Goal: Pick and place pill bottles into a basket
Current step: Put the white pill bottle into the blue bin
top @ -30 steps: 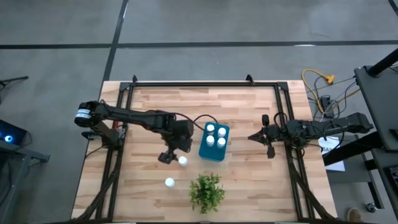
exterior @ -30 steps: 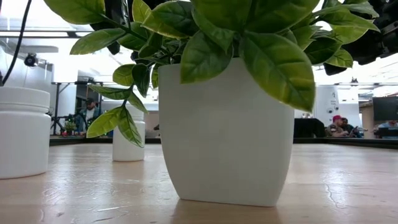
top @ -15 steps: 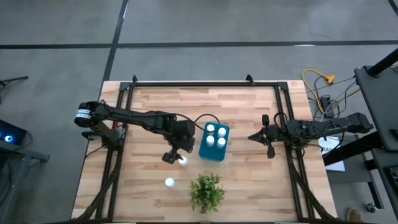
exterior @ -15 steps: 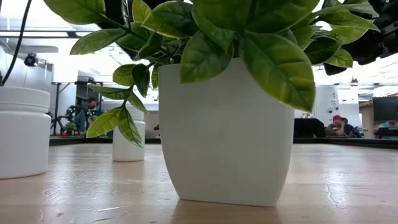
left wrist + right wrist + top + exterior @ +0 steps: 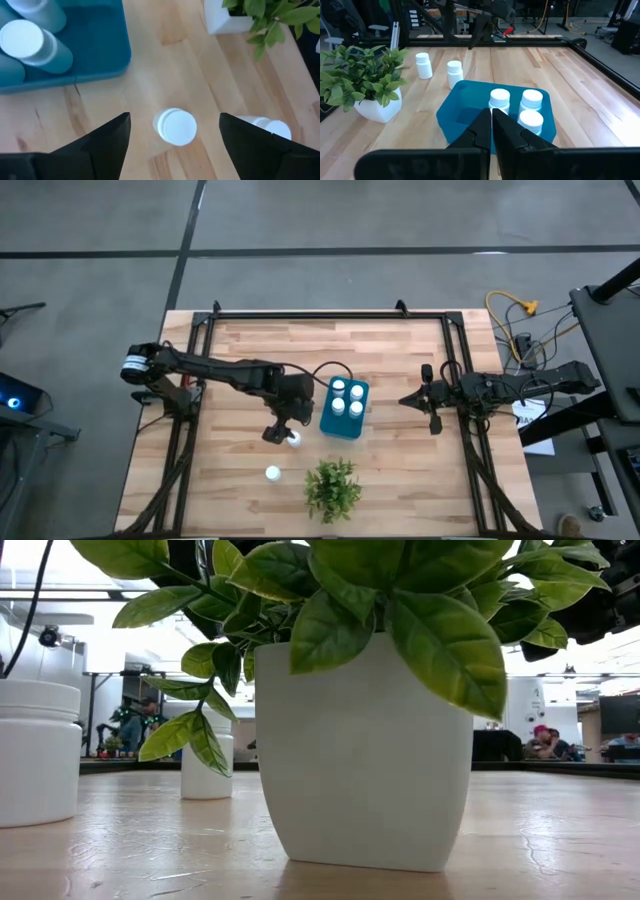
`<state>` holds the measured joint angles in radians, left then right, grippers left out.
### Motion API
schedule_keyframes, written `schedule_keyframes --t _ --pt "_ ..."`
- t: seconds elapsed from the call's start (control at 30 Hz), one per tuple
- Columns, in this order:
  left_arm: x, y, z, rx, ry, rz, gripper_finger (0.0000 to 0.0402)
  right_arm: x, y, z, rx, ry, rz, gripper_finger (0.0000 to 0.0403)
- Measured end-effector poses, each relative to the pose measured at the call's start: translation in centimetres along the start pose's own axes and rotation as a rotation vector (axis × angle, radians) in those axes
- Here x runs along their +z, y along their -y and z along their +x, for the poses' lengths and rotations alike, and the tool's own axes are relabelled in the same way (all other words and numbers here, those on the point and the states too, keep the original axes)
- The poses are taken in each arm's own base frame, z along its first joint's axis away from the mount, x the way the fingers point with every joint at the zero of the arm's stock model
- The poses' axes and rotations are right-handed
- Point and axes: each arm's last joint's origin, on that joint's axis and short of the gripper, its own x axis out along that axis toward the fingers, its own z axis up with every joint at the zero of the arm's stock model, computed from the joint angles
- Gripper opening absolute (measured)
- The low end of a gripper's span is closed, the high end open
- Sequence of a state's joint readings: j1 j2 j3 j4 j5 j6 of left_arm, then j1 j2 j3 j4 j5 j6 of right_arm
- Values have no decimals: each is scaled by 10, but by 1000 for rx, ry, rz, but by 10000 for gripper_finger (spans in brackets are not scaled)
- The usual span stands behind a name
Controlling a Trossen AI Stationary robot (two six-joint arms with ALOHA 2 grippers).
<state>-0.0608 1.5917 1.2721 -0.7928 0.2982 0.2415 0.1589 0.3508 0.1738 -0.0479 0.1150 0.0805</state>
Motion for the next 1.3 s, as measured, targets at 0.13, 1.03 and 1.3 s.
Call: schedule_keyframes --t 0.13,1.03,1.3 --pt "-4 -1 4 -5 -12 -6 294 0 0 0 0 0 5 8" --pt "0 29 21 122 -131 176 348 0 0 0 -16 2 -2 8" --pt "2 35 25 121 -99 203 348 -1 0 1 -17 -13 -7 8"
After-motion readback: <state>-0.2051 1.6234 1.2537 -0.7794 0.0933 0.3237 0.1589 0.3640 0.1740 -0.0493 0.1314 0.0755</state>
